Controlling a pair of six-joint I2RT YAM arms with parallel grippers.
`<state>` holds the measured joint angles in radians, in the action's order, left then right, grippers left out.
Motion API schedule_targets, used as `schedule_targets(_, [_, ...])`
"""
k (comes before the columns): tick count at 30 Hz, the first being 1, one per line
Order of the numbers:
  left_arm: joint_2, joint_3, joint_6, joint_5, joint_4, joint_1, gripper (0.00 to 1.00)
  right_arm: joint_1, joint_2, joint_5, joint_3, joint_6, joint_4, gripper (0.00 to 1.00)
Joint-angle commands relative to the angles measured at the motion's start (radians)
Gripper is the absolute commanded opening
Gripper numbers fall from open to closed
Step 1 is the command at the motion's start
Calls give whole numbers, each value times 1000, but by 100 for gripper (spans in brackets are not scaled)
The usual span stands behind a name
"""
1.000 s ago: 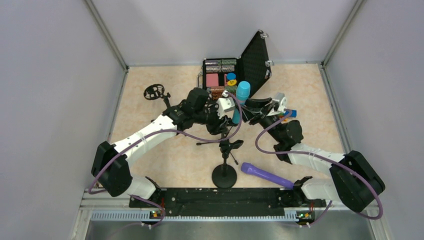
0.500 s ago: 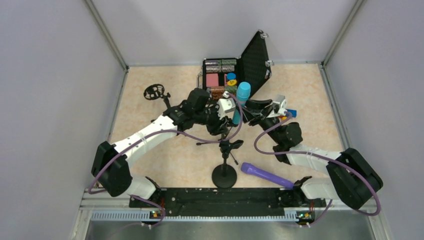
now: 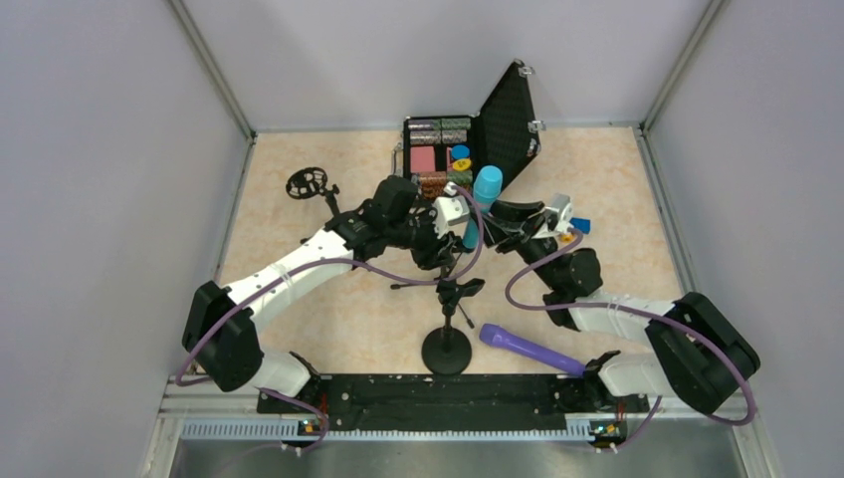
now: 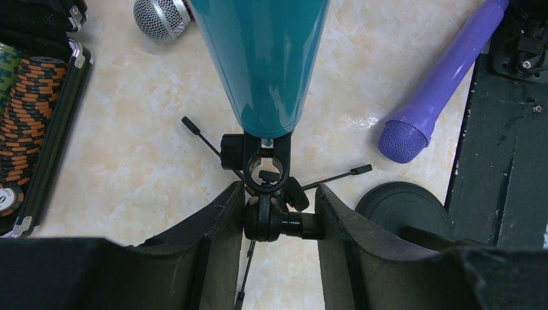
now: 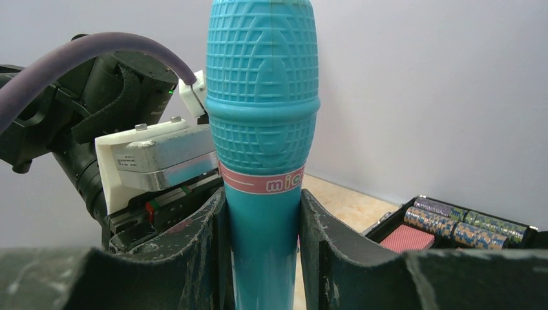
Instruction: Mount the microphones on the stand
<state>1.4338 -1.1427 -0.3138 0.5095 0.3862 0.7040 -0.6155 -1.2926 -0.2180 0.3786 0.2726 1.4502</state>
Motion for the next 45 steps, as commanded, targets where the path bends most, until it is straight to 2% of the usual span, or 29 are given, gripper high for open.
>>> schedule_targets(1, [19,-30,-7,-2,-1,2,18,-16,-67,-24,-64,-26,-198,0])
schedule_targets(18, [16,-30,-8,-13,-1,5,18,-20,-120,-12,-89,-21,-141,0])
schedule_targets(26, [17,-29,-9,-12,-1,5,18,-20,-50,-14,-53,-9,-193,1])
schedule_targets(28, [18,-29,-10,-11,0,6,18,-20,-19,-16,-36,-10,-232,13])
schedule_targets(34, [20,-31,-11,-14,2,6,18,-20,77,-24,-8,-17,-308,66])
schedule_targets(37, [20,-31,-10,-18,2,8,28,-20,122,-3,-13,-16,-327,89])
schedule_targets(40, [17,-31,-6,-23,1,8,39,-20,157,31,-26,-29,-351,95])
schedule_targets(45, [14,-27,-5,-31,1,12,50,-20,196,65,-49,-46,-380,97])
